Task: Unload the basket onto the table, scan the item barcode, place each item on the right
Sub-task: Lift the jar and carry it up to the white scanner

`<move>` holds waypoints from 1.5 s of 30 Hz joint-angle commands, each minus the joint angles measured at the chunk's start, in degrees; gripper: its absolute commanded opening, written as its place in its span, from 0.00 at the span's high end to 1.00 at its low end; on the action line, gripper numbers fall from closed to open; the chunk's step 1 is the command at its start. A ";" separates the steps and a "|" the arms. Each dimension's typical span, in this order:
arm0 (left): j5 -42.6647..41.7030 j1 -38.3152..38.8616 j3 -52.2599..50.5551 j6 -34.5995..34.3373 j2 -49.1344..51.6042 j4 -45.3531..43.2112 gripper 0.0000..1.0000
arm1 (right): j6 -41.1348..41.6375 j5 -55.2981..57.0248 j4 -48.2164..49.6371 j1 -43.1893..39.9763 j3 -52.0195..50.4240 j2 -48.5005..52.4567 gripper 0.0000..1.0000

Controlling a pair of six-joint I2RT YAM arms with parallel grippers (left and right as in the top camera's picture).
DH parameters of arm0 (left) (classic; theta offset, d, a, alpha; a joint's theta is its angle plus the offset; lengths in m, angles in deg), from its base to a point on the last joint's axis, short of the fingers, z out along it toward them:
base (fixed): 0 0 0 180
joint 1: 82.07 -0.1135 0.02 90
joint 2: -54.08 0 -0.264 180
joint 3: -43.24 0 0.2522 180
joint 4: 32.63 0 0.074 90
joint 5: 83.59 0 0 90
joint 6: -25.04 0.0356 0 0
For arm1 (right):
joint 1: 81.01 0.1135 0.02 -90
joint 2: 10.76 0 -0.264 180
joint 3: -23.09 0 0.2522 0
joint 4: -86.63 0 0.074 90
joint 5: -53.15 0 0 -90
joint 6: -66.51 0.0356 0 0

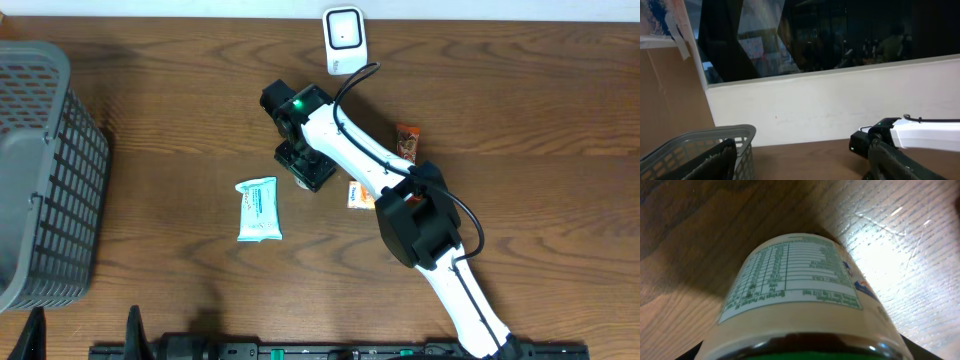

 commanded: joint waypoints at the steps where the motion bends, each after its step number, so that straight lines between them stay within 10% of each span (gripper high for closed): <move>1: 0.57 0.24 -0.28 0.37 -0.09 -0.11 0.16 | -2.40 0.79 -0.46 -0.79 0.22 1.36 0.46; 25: 0.52 0.24 -0.28 0.35 -0.09 2.64 0.16 | -55.98 -50.75 -24.83 -13.55 0.83 1.18 0.61; 33: 0.50 0.24 -0.28 0.33 -0.09 16.41 0.16 | -63.17 -50.18 -17.33 -17.75 3.45 -1.40 0.60; 45: 0.50 0.24 -0.26 0.55 -0.09 41.07 0.16 | -62.49 -19.54 4.57 -23.52 21.81 -1.57 0.60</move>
